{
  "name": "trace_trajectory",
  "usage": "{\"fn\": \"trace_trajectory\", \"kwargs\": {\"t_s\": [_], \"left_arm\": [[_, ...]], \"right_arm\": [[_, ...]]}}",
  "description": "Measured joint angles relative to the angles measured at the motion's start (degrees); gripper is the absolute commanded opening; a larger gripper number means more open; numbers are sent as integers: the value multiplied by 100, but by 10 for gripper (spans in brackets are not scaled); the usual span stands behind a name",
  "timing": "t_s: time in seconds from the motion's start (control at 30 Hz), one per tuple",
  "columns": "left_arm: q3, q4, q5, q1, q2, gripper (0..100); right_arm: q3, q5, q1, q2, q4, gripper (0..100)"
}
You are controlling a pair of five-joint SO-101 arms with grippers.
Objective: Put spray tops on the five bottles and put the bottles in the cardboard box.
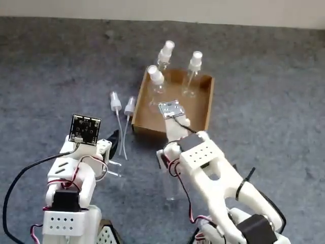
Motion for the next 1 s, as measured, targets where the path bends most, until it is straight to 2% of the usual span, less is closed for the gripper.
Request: {"fn": "trace_trajectory", "kwargs": {"t_s": [0.17,0.27,0.47,0.57,0.67,0.83,1.0], "left_arm": [[-229,70,0,0,0,216],[-642,378,0,0,132,216],[-2119,695,0,-26,1855,201],[-3253,958,0,-88,3332,180],[-4589,1292,9,-123,4905,178],[-6919,1820,396,-132,7587,178],[-8747,1978,932,-132,9767,176]], "right_arm": [[-501,1090,923,-53,1196,3],[-1073,1820,1908,-316,1749,3],[-1987,3499,3886,-712,2268,3],[-2136,4088,4712,-545,2101,3],[-2180,4246,5257,97,1538,3],[-2330,4440,5556,1697,782,3],[-2901,4440,5679,2734,114,3]]}}
